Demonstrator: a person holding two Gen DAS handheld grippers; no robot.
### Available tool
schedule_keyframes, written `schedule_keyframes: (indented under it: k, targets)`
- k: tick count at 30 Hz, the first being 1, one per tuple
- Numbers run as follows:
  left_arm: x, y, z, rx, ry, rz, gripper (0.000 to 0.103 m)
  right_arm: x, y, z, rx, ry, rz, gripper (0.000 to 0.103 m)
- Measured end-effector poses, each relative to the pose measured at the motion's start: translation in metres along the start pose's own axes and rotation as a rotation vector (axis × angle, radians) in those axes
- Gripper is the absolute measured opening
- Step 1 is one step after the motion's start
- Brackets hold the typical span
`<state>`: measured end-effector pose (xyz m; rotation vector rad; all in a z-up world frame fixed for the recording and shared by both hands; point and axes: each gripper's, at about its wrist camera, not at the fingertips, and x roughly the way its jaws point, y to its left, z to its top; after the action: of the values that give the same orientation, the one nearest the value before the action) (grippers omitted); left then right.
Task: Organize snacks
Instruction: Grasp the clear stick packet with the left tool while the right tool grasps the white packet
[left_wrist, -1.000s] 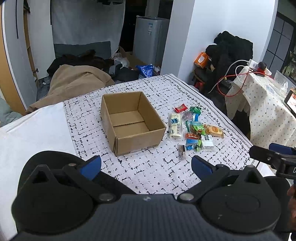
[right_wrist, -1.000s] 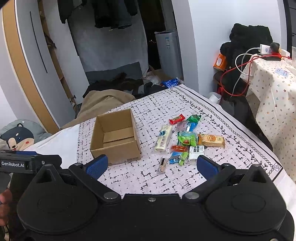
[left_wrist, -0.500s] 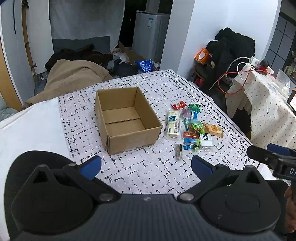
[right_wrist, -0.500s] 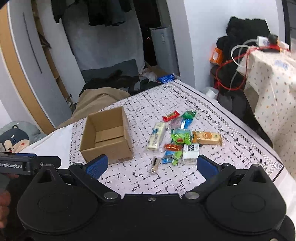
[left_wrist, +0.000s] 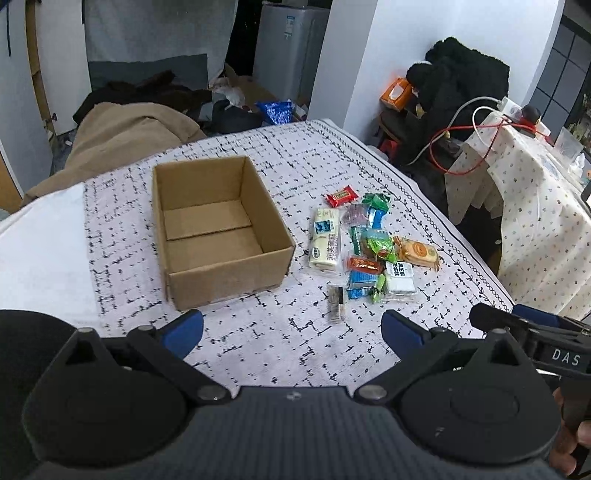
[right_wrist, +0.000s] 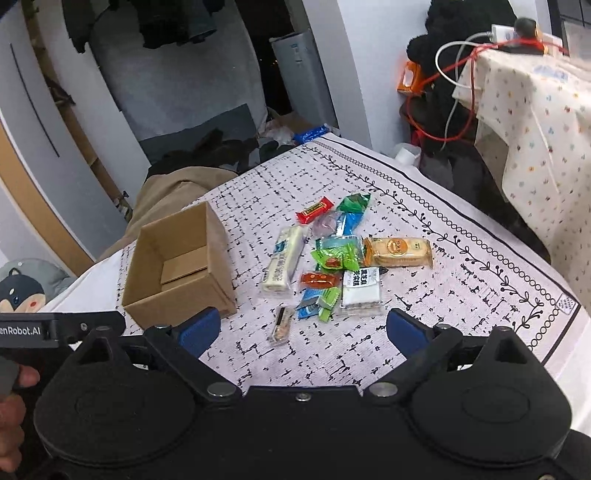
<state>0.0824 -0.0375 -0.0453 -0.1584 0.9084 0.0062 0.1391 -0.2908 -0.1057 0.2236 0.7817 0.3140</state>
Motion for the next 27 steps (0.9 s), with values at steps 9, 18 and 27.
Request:
schedule_keyframes:
  k: [9,18,27]
  targets:
    - [0.040,-0.018,0.008,0.013,0.036,-0.005,0.097,0.040,-0.024,0.005,0.059,0.043,0.002,0.080]
    - [0.082,-0.029,0.018,0.008,0.096,0.005,0.084,0.081,-0.047,0.011,0.131,0.079,0.004,0.073]
    - [0.130,-0.040,0.024,-0.007,0.172,0.013,0.069,0.120,-0.065,0.015,0.150,0.119,-0.006,0.068]
